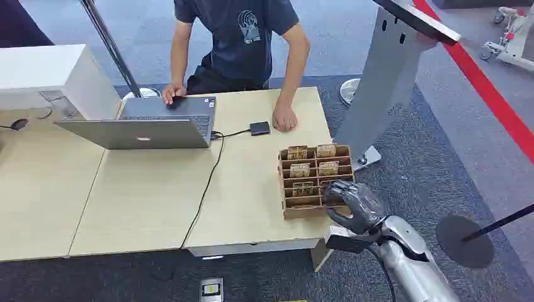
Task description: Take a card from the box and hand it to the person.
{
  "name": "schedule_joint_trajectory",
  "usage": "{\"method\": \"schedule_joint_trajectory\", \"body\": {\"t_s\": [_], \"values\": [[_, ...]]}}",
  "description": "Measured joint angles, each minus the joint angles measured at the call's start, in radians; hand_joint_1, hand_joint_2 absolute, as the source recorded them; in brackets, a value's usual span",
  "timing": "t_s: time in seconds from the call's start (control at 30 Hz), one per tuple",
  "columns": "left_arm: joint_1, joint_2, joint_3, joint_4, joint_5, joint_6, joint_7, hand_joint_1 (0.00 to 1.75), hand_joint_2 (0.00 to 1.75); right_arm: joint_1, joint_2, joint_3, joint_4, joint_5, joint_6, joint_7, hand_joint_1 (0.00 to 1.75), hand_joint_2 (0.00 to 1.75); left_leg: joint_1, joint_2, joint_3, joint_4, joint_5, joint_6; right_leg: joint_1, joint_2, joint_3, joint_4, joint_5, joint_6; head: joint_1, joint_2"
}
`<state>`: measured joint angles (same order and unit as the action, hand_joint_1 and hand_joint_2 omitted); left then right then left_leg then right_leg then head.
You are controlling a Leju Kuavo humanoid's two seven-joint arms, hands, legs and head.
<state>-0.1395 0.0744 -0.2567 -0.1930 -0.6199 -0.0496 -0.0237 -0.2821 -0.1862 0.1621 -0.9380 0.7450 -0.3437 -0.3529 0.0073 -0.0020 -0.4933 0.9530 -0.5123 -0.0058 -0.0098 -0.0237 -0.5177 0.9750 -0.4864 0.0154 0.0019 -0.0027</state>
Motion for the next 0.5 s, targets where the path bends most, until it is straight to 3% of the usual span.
{"method": "schedule_joint_trajectory", "body": {"t_s": [0.07, 0.13, 0.27, 0.33, 0.37, 0.4, 0.5], "values": [[-0.001, 0.000, 0.000, 0.000, -0.001, 0.000, 0.000, 0.00, 0.00, 0.000, -0.005, 0.000, 0.006, 0.001, -0.008, 0.003, 1.03, 1.75, 0.000, 0.000, 0.000, 0.000, 0.000, 0.000, 0.000, 0.000, 0.000, 0.000, 0.000, 0.000, 0.000, 0.000], [-0.003, 0.000, 0.000, 0.000, -0.001, 0.000, 0.000, 0.00, 0.00, -0.002, -0.011, 0.000, 0.012, 0.003, -0.019, 0.006, 1.24, 1.75, 0.000, 0.000, 0.000, 0.000, 0.000, 0.000, 0.000, 0.000, 0.000, 0.000, 0.000, 0.000, 0.000, 0.000], [-0.003, 0.000, 0.000, 0.000, -0.002, 0.000, 0.000, 0.00, 0.00, -0.009, -0.026, -0.002, 0.023, 0.002, -0.033, 0.010, 1.36, 1.75, 0.000, 0.000, 0.000, 0.000, 0.000, 0.000, 0.000, 0.000, 0.000, 0.000, 0.000, 0.000, 0.000, 0.000], [-0.003, 0.001, 0.000, 0.000, -0.002, 0.000, 0.000, 0.00, 0.00, -0.013, -0.034, -0.005, 0.027, 0.000, -0.039, 0.010, 1.57, 1.75, 0.000, 0.000, 0.000, 0.000, 0.000, 0.000, 0.000, 0.000, 0.000, 0.000, 0.000, 0.000, 0.000, 0.000], [-0.003, 0.001, 0.001, 0.000, -0.002, 0.000, 0.000, 0.00, 0.00, -0.014, -0.038, -0.008, 0.028, -0.001, -0.039, 0.010, 1.57, 1.75, 0.000, 0.000, 0.000, 0.000, 0.000, 0.000, 0.000, 0.000, 0.000, 0.000, 0.000, 0.000, 0.000, 0.000], [-0.002, 0.001, 0.001, 0.000, -0.002, 0.000, 0.000, 0.00, 0.00, -0.015, -0.042, -0.011, 0.028, -0.002, -0.039, 0.010, 1.75, 1.75, 0.000, 0.000, 0.000, 0.000, 0.000, 0.000, 0.000, 0.000, 0.000, 0.000, 0.000, 0.000, 0.000, 0.000], [-0.001, 0.002, 0.002, 0.000, -0.001, 0.000, 0.000, 0.00, 0.00, -0.015, -0.048, -0.017, 0.028, -0.005, -0.039, 0.008, 1.75, 1.75, 0.000, 0.000, 0.000, 0.000, 0.000, 0.000, 0.000, 0.000, 0.000, 0.000, 0.000, 0.000, 0.000, 0.000]]}}
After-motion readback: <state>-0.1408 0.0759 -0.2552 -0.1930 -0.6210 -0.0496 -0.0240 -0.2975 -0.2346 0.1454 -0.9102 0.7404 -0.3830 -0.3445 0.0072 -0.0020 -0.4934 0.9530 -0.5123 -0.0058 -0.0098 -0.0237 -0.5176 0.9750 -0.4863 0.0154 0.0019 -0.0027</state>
